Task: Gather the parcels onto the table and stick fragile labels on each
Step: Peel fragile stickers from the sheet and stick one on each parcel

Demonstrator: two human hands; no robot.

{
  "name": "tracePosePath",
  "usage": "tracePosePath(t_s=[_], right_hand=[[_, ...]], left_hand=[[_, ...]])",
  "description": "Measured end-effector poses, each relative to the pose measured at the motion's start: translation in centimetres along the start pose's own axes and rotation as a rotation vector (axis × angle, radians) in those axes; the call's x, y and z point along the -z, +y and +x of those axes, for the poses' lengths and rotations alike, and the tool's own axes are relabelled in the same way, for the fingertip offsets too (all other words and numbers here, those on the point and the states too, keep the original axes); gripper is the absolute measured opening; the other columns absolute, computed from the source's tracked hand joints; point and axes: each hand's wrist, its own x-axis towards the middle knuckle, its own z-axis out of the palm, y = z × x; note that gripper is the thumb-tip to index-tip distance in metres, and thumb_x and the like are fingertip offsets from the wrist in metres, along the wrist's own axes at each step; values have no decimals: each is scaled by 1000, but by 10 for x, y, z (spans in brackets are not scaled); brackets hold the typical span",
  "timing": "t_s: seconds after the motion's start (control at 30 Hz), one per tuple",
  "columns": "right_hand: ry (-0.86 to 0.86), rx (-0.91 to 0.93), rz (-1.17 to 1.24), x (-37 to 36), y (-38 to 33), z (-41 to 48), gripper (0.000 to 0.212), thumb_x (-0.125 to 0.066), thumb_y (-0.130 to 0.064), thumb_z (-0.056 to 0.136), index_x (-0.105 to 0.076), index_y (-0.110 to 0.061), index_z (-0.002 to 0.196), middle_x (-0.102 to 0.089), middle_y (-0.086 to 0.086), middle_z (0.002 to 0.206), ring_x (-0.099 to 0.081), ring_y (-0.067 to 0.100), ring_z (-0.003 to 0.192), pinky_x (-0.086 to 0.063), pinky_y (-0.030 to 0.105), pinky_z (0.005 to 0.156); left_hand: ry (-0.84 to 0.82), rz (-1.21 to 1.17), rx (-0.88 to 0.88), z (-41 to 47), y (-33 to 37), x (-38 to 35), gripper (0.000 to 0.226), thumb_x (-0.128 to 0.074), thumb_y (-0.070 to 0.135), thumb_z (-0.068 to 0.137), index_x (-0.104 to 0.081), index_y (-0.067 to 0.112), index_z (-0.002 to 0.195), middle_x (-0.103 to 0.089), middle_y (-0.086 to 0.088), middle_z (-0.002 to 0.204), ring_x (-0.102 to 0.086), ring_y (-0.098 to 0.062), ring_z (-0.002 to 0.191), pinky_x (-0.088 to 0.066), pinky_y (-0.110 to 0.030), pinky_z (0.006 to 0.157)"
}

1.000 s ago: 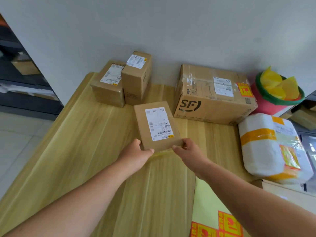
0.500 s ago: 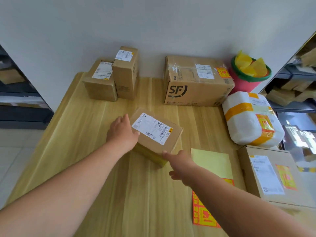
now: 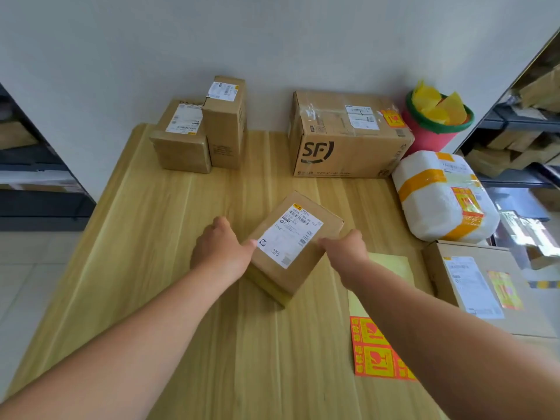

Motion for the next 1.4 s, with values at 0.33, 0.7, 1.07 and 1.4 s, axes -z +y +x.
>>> tracePosePath(t_s=[0.33,0.7,1.07,1.4], right_hand=[[-161,233,-317,-11,17,-8,46,-58,-31,93,-43,-16,134,-60,2,122,-57,19,97,-48,33,80],[-25,202,-533,81,47,23,62,-53,-41,96,-33,-12,147,-49,11,142,-54,29,119,-47,35,88],[-24,57,-549,163,117,47,60,-57,-33,95,-33,-8,145,-51,10,136,-55,23,101,-48,33,74],[-120,-60,-500,162,141,73,53,-68,-26,81,-44,-8,124,-56,7,100,-61,17,74,-56,25,58]], left_hand=[[-224,100,-151,-5,-9,-23,49,-61,53,82,-47,23,118,-60,6,112,-59,-19,94,-46,-30,71],[113,192,-589,-64,63,-58,73,-55,39,92,-17,16,151,-27,-3,151,-22,-23,139,-14,-34,116],[-294,-87,-9,-94,107,-159,60,-56,29,93,-31,11,144,-43,-11,144,-48,-31,125,-43,-34,93],[-247,-528,288,-97,112,-222,39,-56,18,84,-47,15,121,-54,-8,118,-58,-26,94,-46,-31,60]])
